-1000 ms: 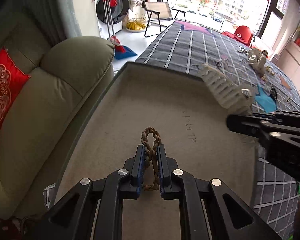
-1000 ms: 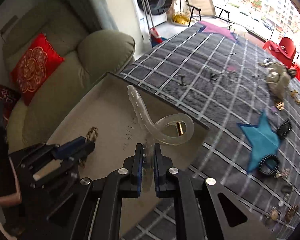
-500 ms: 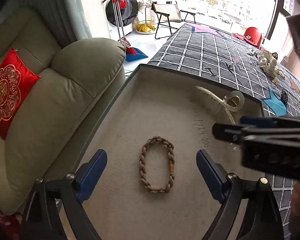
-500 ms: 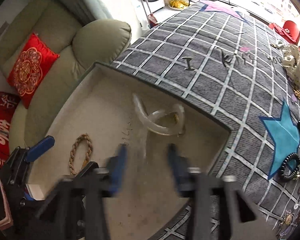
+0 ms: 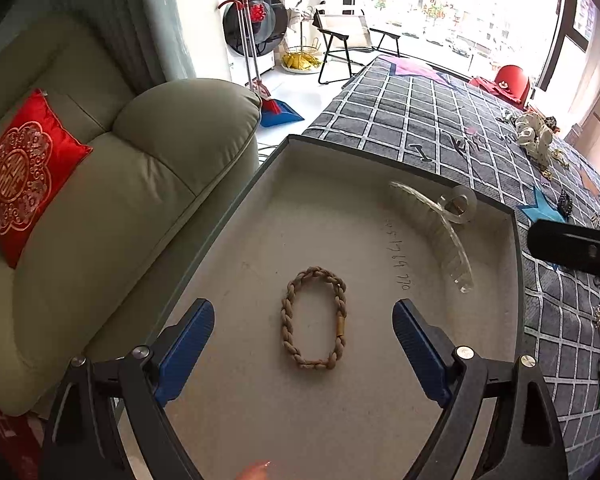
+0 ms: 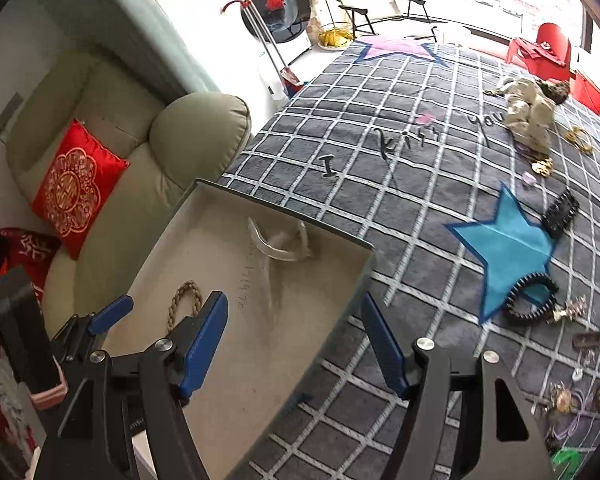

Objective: Organize jewelry
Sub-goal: 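Open the left tool over the tray while the right tool releases the hair claw, then move both tools back over the jewelry on the bedspread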

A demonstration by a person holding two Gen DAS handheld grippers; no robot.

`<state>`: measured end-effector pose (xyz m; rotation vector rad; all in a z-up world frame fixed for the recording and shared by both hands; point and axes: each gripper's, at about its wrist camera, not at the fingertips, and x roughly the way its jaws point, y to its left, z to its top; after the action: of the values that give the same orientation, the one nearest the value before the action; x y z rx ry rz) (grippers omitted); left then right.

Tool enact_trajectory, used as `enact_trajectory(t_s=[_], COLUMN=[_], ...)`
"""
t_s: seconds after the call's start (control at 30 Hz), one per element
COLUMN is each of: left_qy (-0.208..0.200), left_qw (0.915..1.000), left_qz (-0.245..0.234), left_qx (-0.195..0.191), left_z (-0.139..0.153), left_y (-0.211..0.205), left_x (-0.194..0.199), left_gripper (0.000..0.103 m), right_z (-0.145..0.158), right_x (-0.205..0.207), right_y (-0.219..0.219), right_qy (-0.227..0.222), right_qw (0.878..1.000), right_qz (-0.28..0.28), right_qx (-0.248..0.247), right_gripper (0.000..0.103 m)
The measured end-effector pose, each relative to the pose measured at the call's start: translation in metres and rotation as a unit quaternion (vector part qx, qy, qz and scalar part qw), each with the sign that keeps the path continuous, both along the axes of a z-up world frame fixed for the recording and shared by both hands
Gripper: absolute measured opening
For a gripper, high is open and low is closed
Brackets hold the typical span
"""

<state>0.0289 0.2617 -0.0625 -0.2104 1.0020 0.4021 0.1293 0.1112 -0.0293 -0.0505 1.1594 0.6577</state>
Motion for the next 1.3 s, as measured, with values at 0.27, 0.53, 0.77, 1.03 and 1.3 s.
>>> enact_trajectory(t_s=[0.27,0.53,0.77,1.03,1.3], left_qy=[-0.012,-0.02,-0.029,-0.03,-0.04], left_qw=[0.9999,0.9996,0.9989,0.9979,0.9912], left_qz=[-0.007,-0.017,-0.027,-0.051,-0.125], left_qx=[0.003,0.012,0.026,0.027,0.01], left_z=[0.008,0.02,0.032,0.039,0.054], left_y=[-0.004,-0.017,-0.034,-0.061,-0.117], left_x=[-0.007,-0.013,-0.02,-0.02,-0.016], left_gripper=[0.103,0.103,0.103,0.103,0.103], right_z=[0.004,0.011,0.018,0.024,0.027], right_x=[-0.01,-0.023,-0.034,-0.049,-0.059], right_y=[-0.016,-0.033,-0.055,-0.1,-0.16], right_qy=[-0.003,-0.007,-0.013,-0.024,-0.031], right_qw=[1.0,1.0,0.999,0.997,0.993], right_qz=[-0.009,-0.02,-0.031,-0.053,-0.096], right_qx=[0.008,0.017,0.028,0.055,0.065], right_gripper=[0.077,0.083,0.084,0.086,0.086])
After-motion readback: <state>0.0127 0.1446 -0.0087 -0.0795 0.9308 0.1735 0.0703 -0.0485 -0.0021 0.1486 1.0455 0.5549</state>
